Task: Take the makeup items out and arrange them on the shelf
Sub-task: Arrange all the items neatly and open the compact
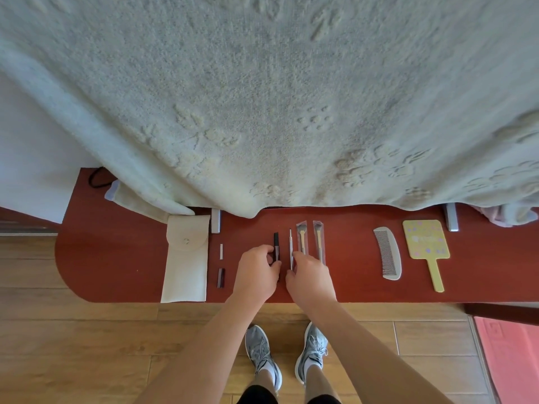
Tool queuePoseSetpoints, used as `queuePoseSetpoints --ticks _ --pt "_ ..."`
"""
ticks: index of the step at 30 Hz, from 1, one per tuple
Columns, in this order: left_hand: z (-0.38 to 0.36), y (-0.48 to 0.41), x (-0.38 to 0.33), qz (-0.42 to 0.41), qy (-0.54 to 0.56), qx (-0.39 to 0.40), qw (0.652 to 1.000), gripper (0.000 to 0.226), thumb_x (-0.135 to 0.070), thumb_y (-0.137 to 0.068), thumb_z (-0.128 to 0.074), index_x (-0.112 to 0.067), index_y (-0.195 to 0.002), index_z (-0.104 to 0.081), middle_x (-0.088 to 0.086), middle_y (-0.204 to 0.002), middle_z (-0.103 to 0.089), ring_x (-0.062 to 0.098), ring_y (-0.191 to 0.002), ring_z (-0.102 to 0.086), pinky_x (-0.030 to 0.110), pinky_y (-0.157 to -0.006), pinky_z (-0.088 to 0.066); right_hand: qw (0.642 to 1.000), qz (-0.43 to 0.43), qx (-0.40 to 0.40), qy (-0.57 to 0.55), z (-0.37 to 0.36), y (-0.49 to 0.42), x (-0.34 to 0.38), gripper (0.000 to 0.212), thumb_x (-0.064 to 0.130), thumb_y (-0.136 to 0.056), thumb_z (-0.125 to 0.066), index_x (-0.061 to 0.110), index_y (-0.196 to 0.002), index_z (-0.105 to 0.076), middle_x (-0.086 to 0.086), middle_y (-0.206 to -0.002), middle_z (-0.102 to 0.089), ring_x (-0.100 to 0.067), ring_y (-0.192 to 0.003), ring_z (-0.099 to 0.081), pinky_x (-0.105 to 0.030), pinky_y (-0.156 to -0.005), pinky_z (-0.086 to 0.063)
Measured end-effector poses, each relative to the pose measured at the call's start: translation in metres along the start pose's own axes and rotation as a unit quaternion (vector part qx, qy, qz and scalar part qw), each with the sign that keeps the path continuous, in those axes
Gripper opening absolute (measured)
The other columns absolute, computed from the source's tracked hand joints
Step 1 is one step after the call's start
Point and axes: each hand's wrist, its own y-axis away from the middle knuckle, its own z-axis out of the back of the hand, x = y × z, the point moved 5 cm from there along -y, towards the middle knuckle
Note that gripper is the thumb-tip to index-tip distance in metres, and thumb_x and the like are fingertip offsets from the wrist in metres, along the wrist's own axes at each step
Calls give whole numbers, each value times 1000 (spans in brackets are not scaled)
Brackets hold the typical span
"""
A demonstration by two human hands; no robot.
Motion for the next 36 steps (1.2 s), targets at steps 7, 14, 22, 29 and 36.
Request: queuePoseSetpoints --ticks 7,14,22,29,36 --pt "-4 0 -6 -7 5 -2 1000 39 -22 -91 -71 -12 -128 -65 -6 -92 -63 12 -84 -62 22 -81 -53 1000 11 1 -6 3 1 -1 19 18 -94 -54 19 -111 -62 4 -88 -62 -11 -71 -60 -23 -64 -55" --pt "-6 0 -5 -10 4 -10 1000 41 -23 -91 -71 -12 -130 -64 -4 -95 -67 12 -85 -63 23 -81 -54 1000 10 4 -11 4 0 0 19 16 -93 -54 19 -111 -62 2 -90 -63 -13 -73 -61 -26 -66 -57" --pt "-8 -1 -5 -13 5 -9 1000 40 -22 -91 -71 -12 -129 -64 -3 -92 -68 13 -83 -64 28 -81 -57 1000 11 6 -11 5 1 0 18 16 -94 -54 17 -110 -62 2 -89 -61 -14 -73 -60 -23 -63 -52" --pt "-8 -2 -6 -20 10 -11 1000 38 -22 -91 -71 -13 -128 -66 -3 -92 -68 12 -82 -63 26 -80 -56 1000 9 5 -15 4 1 0 20 17 -94 -54 19 -111 -62 3 -89 -62 -13 -73 -61 -26 -66 -57" --pt "-8 -1 -6 -19 9 -11 1000 40 -22 -91 -71 -13 -129 -65 0 -95 -70 14 -84 -65 26 -82 -56 1000 6 4 -15 5 3 -1 17 17 -95 -53 19 -109 -62 3 -88 -61 -12 -72 -60 -22 -62 -54"
